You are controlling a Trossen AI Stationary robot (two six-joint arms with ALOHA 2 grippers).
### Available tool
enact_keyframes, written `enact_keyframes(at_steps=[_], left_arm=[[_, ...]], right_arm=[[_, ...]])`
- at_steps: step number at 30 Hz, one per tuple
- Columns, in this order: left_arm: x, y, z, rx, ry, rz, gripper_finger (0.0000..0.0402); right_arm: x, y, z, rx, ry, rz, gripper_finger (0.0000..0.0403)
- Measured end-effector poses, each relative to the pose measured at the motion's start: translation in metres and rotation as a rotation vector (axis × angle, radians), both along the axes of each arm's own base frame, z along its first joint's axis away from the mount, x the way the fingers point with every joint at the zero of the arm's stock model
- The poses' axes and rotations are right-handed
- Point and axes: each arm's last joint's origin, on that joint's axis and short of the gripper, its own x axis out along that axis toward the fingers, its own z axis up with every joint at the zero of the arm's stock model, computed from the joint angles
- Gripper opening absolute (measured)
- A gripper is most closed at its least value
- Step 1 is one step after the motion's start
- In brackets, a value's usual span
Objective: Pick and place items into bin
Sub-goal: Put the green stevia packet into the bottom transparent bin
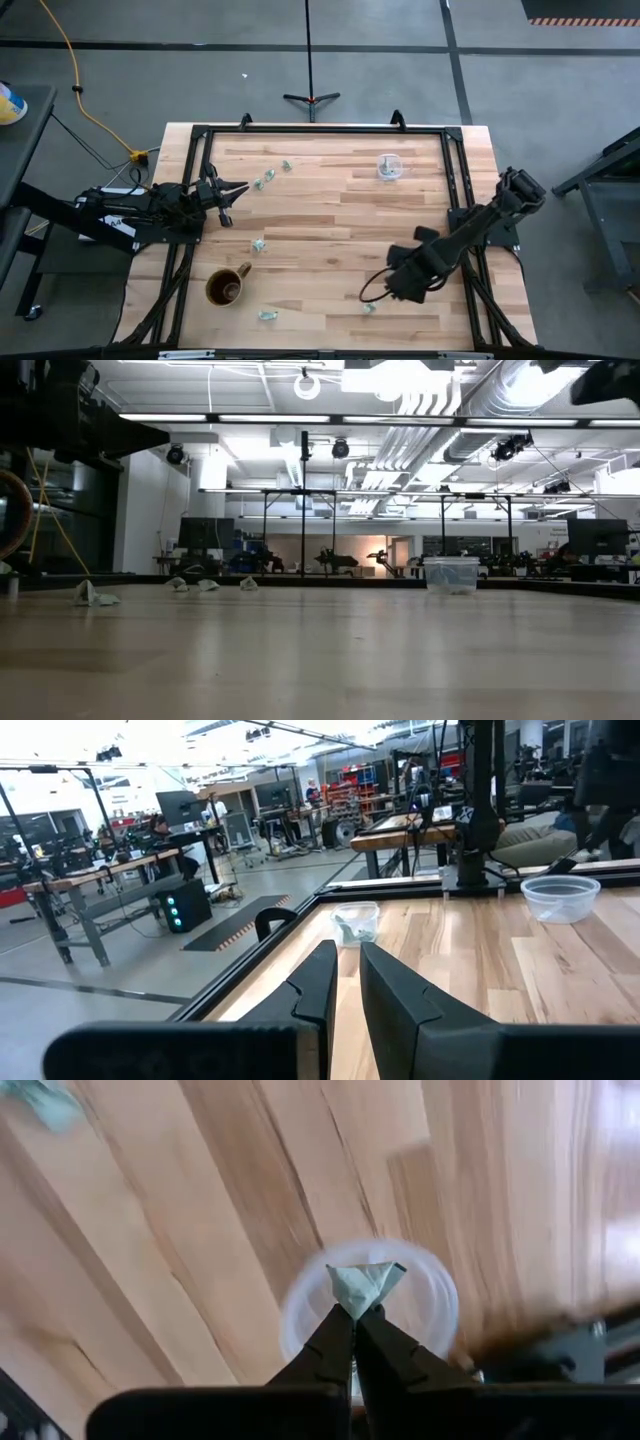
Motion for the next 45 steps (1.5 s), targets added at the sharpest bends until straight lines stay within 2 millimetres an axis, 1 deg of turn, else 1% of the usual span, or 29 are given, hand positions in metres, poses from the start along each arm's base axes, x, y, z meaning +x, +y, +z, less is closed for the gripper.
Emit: enact_keyframes(at_steps=[2, 5, 10, 16, 20, 23, 26, 28, 30, 34, 36, 37, 38, 40, 45], left_arm=[[0.0, 0.0, 0.0, 0.0, 0.001, 0.0, 0.0085], [0.0, 0.0, 0.0, 0.0, 0.001, 0.0, 0.0085], [0.0, 0.0, 0.0, 0.0, 0.0, 0.0, 0.0085], [0.0, 0.0, 0.0, 0.0, 0.001, -0.001, 0.0085], [0.0, 0.0, 0.0, 0.0, 0.001, -0.001, 0.0085], [0.0, 0.0, 0.0, 0.0, 0.001, -0.001, 0.0085], [0.0, 0.0, 0.0, 0.0, 0.001, -0.002, 0.0085], [0.0, 0.0, 0.0, 0.001, 0.0, -0.005, 0.0085], [0.0, 0.0, 0.0, 0.001, 0.0, -0.006, 0.0085], [0.0, 0.0, 0.0, 0.001, 0.0, -0.005, 0.0085], [0.0, 0.0, 0.0, 0.001, 0.0, -0.006, 0.0085], [0.0, 0.0, 0.0, 0.001, 0.0, -0.005, 0.0085], [0.0, 0.0, 0.0, 0.001, 0.0, -0.005, 0.0085], [0.0, 0.0, 0.0, 0.0, 0.0, -0.004, 0.0085], [0.0, 0.0, 0.0, 0.001, 0.002, -0.003, 0.0085]], right_arm=[[-0.007, -0.002, -0.001, 0.014, 0.022, -0.005, 0.0002], [-0.015, -0.003, -0.006, 0.033, 0.002, 0.012, 0.0004], [-0.026, -0.009, -0.021, 0.043, 0.05, 0.009, 0.0003], [-0.035, -0.016, -0.041, -0.003, 0.096, -0.025, 0.0014], [-0.037, -0.018, -0.047, -0.019, 0.099, -0.056, 0.003], [-0.035, -0.018, -0.044, -0.039, 0.072, -0.07, 0.0058], [-0.031, -0.016, -0.039, -0.051, 0.023, -0.069, 0.0097], [-0.025, -0.015, -0.037, -0.052, -0.046, -0.052, 0.0125], [-0.011, -0.009, -0.037, -0.032, -0.204, 0.027, 0.0149], [0.029, 0.015, -0.027, 0.031, -0.655, 0.284, 0.0178], [0.044, 0.026, -0.022, 0.059, -0.803, 0.424, 0.0184], [0.049, 0.03, -0.022, 0.069, -0.838, 0.48, 0.0185], [0.053, 0.033, -0.025, 0.079, -0.847, 0.522, 0.0185], [0.056, 0.037, -0.037, 0.1, -0.799, 0.566, 0.0185], [0.061, 0.043, -0.077, 0.174, -0.632, 0.537, 0.0185]])
